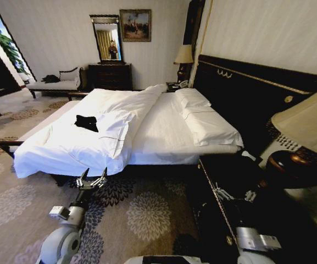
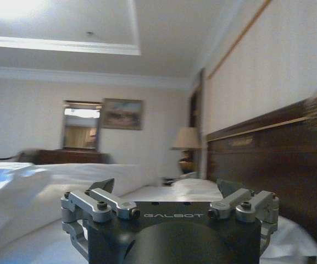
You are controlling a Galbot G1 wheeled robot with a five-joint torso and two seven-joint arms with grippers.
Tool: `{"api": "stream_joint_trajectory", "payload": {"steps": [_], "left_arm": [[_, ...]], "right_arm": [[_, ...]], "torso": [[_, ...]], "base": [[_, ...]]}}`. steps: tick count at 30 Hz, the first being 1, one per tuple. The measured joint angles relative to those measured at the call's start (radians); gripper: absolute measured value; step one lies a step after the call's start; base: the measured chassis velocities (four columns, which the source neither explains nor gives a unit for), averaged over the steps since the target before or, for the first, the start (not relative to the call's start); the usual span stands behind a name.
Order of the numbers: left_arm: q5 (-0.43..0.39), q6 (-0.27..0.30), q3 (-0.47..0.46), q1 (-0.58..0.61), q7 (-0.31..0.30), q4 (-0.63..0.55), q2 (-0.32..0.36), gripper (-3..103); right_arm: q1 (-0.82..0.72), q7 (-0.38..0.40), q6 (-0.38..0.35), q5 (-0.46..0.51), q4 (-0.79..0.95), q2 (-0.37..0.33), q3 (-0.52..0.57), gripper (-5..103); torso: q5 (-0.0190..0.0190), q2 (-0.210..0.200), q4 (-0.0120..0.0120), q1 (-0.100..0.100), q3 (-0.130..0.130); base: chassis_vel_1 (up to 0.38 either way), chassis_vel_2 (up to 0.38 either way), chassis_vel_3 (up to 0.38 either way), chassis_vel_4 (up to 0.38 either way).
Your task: Fold the clothes on the bed.
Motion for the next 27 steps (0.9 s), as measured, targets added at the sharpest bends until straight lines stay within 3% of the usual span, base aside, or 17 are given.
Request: {"api": "stream_joint_trajectory", "payload": {"steps": [4,9,27], "left_arm": [[0.043,-0.027,0.008,0.020,0.002,-0.001,-0.008,100],[0.051,-0.029,0.018,0.031,0.002,-0.018,-0.030,100],[0.069,-0.037,0.006,0.054,-0.017,-0.016,-0.053,100]], "right_arm": [[-0.002,-0.055,-0.017,0.047,-0.011,-0.031,-0.006,100],[-0.013,-0.066,-0.031,0.055,-0.001,-0.037,-0.006,100],[-0.025,-0.001,-0.106,0.077,-0.011,-0.030,-0.024,100]], "torso": [[0.0000,0.000,0.0000,0.000,0.000],[0.0000,0.000,-0.0001,0.000,0.000],[-0.0001,0.000,0.0001,0.000,0.000]], "base": [[-0.081,0.068,0.069,-0.073],[-0.054,0.056,0.066,-0.057],[-0.087,0.086,0.086,-0.089]]}}
